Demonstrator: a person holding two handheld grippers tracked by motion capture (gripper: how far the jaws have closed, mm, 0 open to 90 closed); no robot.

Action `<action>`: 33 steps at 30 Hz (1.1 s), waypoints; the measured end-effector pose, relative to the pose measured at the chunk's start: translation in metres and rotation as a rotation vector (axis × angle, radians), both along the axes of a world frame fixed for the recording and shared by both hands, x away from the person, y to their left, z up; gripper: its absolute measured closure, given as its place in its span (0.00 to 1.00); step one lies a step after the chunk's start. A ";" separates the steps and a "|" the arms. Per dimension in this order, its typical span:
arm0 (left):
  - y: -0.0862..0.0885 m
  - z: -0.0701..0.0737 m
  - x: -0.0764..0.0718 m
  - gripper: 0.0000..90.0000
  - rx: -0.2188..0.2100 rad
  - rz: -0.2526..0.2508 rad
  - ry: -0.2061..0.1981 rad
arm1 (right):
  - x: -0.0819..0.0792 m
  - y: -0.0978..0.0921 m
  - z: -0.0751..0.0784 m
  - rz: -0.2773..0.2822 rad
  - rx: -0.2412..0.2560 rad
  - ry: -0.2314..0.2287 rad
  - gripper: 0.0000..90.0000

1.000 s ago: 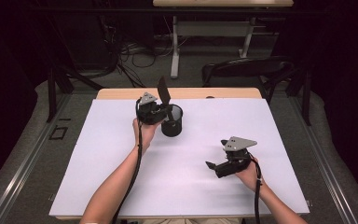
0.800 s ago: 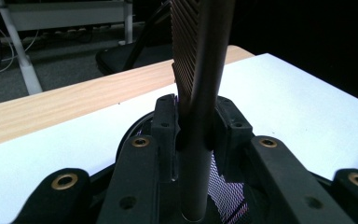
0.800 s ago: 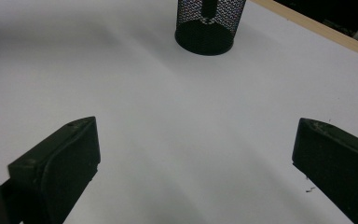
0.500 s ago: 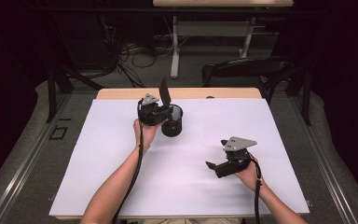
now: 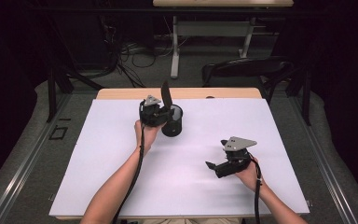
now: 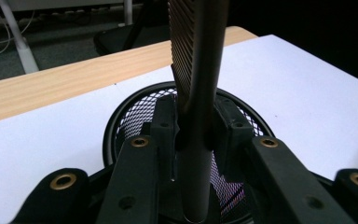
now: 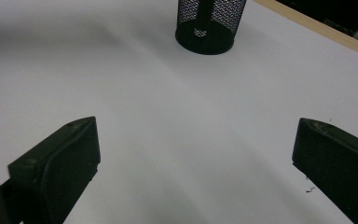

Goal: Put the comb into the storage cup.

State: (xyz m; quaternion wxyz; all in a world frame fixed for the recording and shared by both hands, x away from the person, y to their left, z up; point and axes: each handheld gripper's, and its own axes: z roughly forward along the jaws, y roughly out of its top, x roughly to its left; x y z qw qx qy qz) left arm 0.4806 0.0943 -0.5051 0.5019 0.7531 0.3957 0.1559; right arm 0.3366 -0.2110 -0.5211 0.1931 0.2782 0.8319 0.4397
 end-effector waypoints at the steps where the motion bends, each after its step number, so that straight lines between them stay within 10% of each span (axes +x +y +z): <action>1: 0.000 0.000 0.000 0.80 -0.002 0.000 -0.001 | 0.000 0.000 0.000 0.000 0.000 0.000 0.00; 13: 0.003 0.009 -0.006 0.46 -0.007 -0.001 -0.034 | 0.000 0.000 0.000 0.000 -0.001 0.000 0.00; 22: 0.006 0.020 -0.015 0.25 0.076 0.050 -0.087 | 0.000 0.000 0.000 0.000 -0.003 0.000 0.01; 33: 0.019 0.017 -0.017 0.09 0.082 0.063 -0.046 | 0.000 0.001 0.000 0.003 -0.002 -0.002 0.01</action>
